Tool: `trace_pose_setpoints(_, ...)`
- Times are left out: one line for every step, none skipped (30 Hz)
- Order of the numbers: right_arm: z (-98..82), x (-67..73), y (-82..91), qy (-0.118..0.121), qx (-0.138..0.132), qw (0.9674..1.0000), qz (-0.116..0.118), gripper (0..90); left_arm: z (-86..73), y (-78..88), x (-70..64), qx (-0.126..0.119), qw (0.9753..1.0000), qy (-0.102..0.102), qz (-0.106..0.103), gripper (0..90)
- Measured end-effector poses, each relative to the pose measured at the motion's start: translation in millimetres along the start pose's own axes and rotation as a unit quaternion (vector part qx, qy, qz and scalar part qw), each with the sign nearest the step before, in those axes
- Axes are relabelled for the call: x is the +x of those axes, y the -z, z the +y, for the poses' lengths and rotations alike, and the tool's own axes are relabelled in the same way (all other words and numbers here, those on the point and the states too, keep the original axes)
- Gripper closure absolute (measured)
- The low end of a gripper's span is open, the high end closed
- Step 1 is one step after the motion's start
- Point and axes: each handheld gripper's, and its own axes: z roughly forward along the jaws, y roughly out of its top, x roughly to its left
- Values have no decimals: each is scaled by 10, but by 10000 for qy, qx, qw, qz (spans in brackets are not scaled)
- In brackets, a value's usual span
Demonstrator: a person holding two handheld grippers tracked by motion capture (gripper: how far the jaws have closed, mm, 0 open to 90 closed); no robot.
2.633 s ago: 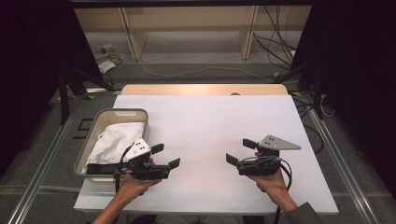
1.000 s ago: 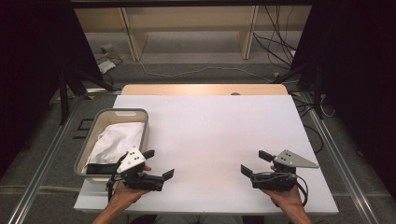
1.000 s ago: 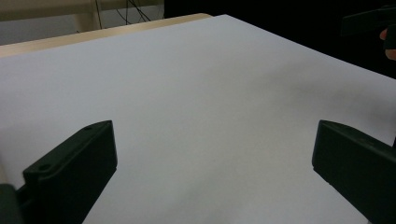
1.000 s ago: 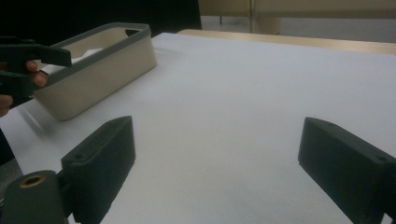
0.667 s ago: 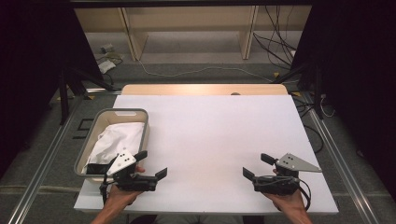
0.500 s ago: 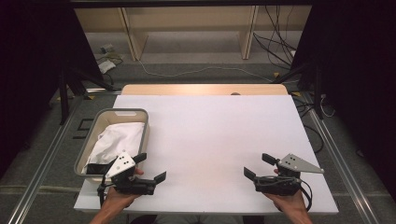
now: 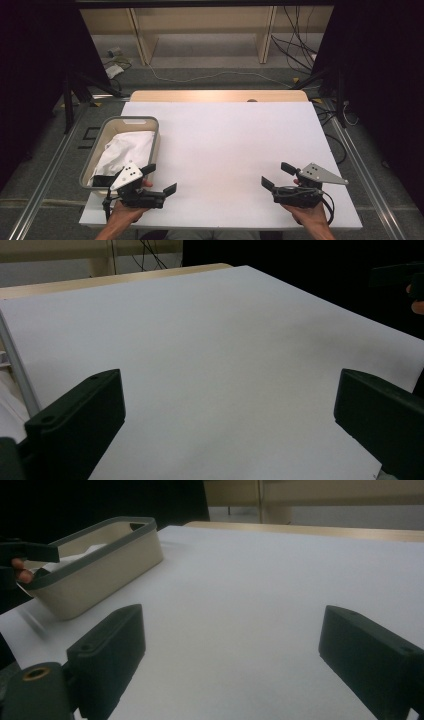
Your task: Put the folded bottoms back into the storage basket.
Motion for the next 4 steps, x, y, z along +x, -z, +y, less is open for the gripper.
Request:
trace_pose_setpoints(1,0,-1,-3,8,10000,-2,122,0,-3,-1,2,10000,2,-9,0)
trace_pose_setpoints(2,1,-4,13,9,10000,-7,122,1,-7,-4,4,10000,-1,-9,0)
trace_pose_setpoints(4,1,-4,16,1,10000,-12,122,2,-10,-7,7,10000,-5,-7,0)
trace_pose_setpoints(6,0,-3,19,-21,10000,-13,122,2,-12,-8,10,10000,-6,-8,0)
